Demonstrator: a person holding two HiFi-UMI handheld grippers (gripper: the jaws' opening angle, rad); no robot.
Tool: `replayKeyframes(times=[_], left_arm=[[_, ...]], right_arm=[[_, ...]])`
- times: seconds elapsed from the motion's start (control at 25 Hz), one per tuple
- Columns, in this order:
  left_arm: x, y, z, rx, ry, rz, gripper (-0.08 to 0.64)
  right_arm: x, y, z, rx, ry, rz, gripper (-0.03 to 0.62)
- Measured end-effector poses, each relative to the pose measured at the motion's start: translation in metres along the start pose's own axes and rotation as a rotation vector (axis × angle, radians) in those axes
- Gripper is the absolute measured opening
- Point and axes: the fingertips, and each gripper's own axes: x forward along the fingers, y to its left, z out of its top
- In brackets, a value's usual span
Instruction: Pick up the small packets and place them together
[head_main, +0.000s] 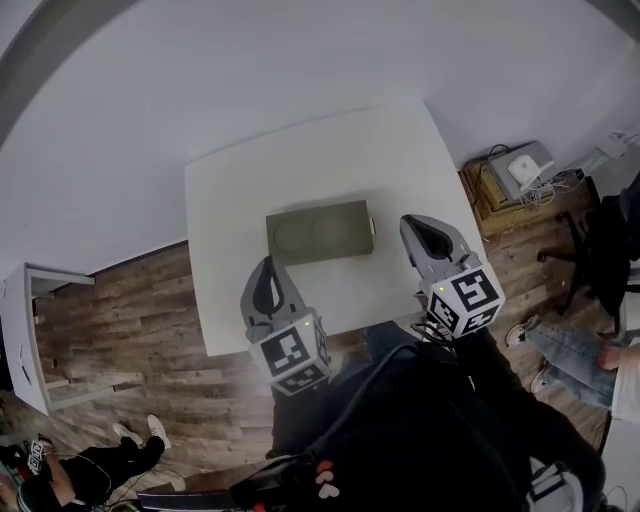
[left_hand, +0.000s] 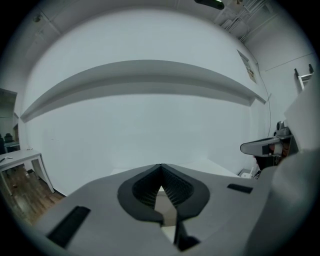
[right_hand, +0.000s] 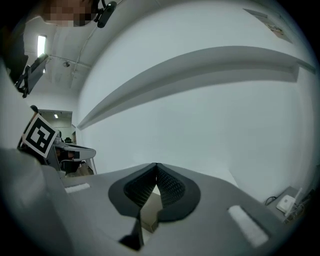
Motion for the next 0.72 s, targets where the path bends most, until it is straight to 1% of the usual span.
replayKeyframes(times=[0.16, 0.24, 0.4, 0.52, 0.6, 0.72], left_arm=[[0.016, -0.008, 0.006, -0.006, 0.007, 0.027, -0.002], [0.023, -0.01, 0.009, -0.005, 0.004, 0.032, -0.001], [0.036, -0.005, 0.01, -0.004, 0.017, 0.043, -0.002], [0.045, 0.004, 0.009, 0.006, 0.039, 0.062, -0.001], [0.052, 0.011, 0.013, 0.001, 0.035, 0.071, -0.001], [0.064, 0.012, 0.014, -0.024, 0.038, 0.043, -0.001]], right_arm=[[0.013, -0.013, -0.003, -0.022, 0.023, 0.101, -0.003], [0.019, -0.019, -0.008, -0.044, 0.045, 0.134, -0.003], [0.038, -0.03, -0.017, -0.065, 0.079, 0.156, -0.003], [0.049, -0.039, -0.023, -0.085, 0.114, 0.147, -0.003], [0.056, -0.044, -0.024, -0.105, 0.133, 0.149, -0.002], [0.062, -0.048, -0.026, -0.121, 0.165, 0.18, 0.005]])
